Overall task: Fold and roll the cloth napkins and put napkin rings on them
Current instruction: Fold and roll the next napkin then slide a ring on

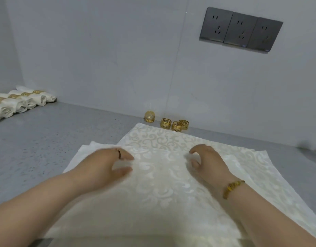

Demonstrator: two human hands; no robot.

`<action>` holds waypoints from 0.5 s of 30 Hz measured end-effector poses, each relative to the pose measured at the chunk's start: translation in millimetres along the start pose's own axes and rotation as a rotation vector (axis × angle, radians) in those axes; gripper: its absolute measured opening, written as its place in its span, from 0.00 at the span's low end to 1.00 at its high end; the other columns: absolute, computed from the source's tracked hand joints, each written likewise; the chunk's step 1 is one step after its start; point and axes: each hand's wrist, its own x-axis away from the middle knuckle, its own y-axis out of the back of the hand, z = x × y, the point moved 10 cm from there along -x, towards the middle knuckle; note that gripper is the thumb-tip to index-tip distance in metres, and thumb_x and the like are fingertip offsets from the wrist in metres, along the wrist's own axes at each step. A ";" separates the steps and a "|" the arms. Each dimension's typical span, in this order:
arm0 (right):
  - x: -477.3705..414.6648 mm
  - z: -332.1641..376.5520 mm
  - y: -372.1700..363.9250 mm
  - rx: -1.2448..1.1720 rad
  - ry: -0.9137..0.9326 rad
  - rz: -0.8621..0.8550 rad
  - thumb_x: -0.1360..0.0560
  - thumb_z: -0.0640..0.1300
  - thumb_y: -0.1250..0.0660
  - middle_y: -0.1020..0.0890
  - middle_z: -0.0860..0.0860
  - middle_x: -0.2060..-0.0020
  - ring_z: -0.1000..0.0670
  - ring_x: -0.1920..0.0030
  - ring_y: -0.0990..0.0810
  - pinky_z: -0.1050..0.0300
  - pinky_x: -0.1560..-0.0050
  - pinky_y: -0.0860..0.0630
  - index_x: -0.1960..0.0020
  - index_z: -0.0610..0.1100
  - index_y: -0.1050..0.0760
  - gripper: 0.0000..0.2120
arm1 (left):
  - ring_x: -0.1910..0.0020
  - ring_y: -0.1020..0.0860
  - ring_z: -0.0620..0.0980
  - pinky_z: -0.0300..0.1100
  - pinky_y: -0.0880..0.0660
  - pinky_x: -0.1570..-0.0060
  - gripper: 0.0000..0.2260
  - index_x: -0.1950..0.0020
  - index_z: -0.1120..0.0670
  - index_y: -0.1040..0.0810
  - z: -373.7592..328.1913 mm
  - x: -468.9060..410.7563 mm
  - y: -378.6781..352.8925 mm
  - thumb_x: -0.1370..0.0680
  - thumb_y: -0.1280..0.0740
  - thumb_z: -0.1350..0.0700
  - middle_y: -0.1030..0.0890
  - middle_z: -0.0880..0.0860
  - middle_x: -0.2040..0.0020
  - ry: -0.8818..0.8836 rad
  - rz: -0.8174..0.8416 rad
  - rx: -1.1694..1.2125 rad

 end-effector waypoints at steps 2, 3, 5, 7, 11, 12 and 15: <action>34.7 12.6 15.4 -0.119 0.096 -0.001 0.26 0.52 0.37 0.24 0.55 0.46 0.55 0.44 0.27 0.69 0.46 0.36 0.44 0.50 0.26 0.12 | 0.51 0.39 0.15 0.15 0.42 0.51 0.07 0.54 0.30 0.31 -37.0 33.0 -2.0 0.30 0.40 0.34 0.37 0.13 0.57 -0.120 0.134 -0.017; 53.9 21.9 21.1 -0.159 0.156 0.031 0.28 0.58 0.36 0.22 0.58 0.49 0.59 0.47 0.26 0.74 0.48 0.36 0.48 0.52 0.24 0.14 | 0.48 0.37 0.18 0.17 0.39 0.49 0.12 0.54 0.29 0.30 -48.2 47.2 -1.8 0.32 0.46 0.29 0.35 0.16 0.58 -0.164 0.162 -0.084; 96.2 31.2 23.7 -0.090 0.256 0.158 0.32 0.66 0.40 0.20 0.62 0.53 0.61 0.48 0.26 0.78 0.48 0.35 0.52 0.54 0.22 0.19 | 0.48 0.28 0.32 0.26 0.33 0.50 0.18 0.51 0.30 0.26 -66.1 70.4 1.3 0.29 0.51 0.29 0.29 0.24 0.55 -0.259 0.091 -0.104; 127.0 24.2 21.1 0.081 0.312 0.173 0.36 0.62 0.41 0.19 0.64 0.56 0.61 0.48 0.26 0.79 0.51 0.33 0.55 0.56 0.20 0.16 | 0.55 0.22 0.35 0.31 0.32 0.49 0.15 0.54 0.33 0.21 -78.7 83.3 -13.9 0.31 0.46 0.40 0.22 0.31 0.54 -0.348 0.063 -0.197; 152.1 4.5 28.5 0.145 0.241 0.118 0.39 0.56 0.44 0.19 0.67 0.55 0.61 0.46 0.27 0.81 0.54 0.34 0.56 0.60 0.20 0.18 | 0.66 0.19 0.36 0.29 0.25 0.63 0.19 0.62 0.41 0.16 -84.9 78.6 -50.7 0.39 0.45 0.54 0.17 0.38 0.62 -0.308 0.239 -0.390; 158.7 3.1 30.4 0.156 0.213 0.117 0.39 0.55 0.44 0.19 0.67 0.56 0.64 0.49 0.25 0.81 0.55 0.34 0.58 0.60 0.20 0.17 | 0.67 0.19 0.36 0.29 0.25 0.65 0.15 0.63 0.42 0.16 -87.7 81.9 -47.7 0.40 0.40 0.53 0.17 0.39 0.62 -0.293 0.238 -0.410; 164.9 5.2 36.2 0.145 0.222 0.055 0.37 0.50 0.42 0.17 0.64 0.64 0.67 0.65 0.20 0.77 0.63 0.29 0.66 0.57 0.18 0.13 | 0.50 0.21 0.38 0.27 0.28 0.51 0.22 0.45 0.46 0.19 -96.2 83.7 -34.4 0.38 0.26 0.50 0.19 0.46 0.45 -0.217 0.226 -0.338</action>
